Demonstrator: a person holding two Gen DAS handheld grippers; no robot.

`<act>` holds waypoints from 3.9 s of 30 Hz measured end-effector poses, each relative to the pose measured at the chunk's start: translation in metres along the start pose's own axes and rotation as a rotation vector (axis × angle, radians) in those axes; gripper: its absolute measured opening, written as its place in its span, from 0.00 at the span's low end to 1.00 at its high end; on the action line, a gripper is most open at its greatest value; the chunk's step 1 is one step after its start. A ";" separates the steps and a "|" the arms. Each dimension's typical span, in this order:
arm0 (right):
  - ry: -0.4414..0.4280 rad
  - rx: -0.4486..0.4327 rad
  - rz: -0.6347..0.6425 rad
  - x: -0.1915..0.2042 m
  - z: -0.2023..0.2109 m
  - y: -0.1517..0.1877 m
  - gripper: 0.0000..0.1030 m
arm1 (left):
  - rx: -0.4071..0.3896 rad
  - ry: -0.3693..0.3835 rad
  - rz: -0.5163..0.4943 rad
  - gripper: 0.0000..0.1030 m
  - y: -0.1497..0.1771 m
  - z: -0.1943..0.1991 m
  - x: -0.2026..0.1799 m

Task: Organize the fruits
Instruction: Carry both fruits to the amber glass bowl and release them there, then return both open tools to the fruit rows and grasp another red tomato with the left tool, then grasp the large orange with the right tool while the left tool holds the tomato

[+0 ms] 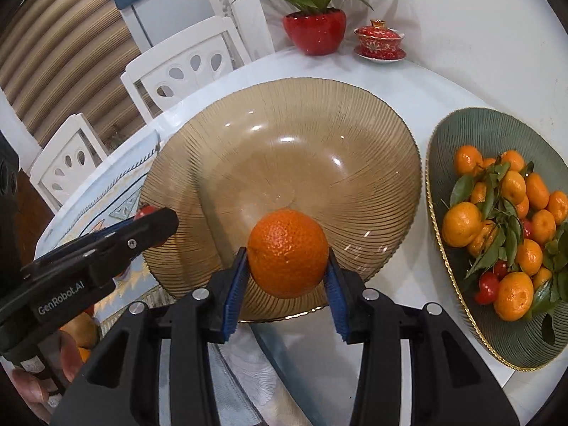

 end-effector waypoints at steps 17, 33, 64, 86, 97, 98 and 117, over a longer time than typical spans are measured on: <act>-0.107 -0.091 0.126 0.048 0.060 0.029 0.45 | -0.216 -0.085 0.022 0.57 0.041 0.168 0.037; -0.311 -0.008 0.328 0.155 0.001 0.128 0.59 | -0.208 -0.409 0.249 0.72 0.218 0.213 0.210; -0.353 0.011 0.403 0.168 -0.010 0.146 0.74 | -0.186 -0.398 0.267 0.72 0.238 0.188 0.221; -0.354 0.034 0.411 0.171 -0.015 0.147 0.76 | -0.153 -0.381 0.257 0.72 0.238 0.182 0.220; -0.463 0.006 0.486 0.193 0.024 0.160 0.76 | -0.019 -0.322 0.289 0.65 0.225 0.192 0.213; -0.453 0.021 0.507 0.201 0.024 0.163 0.76 | -0.005 -0.310 0.284 0.65 0.221 0.190 0.212; -0.390 0.098 0.540 0.232 -0.018 0.177 0.66 | -0.089 -0.412 0.169 0.31 0.205 0.149 0.212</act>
Point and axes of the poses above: each gripper's, at about its wrist camera, not at the fingertips, and z roughly against the way its jaws point, x to its left, y to its underside, the point moved 4 cm from there along -z, roughly the way its jaws point, and after that the axes turned 2 degrees about -y, right-handed, at the moved point
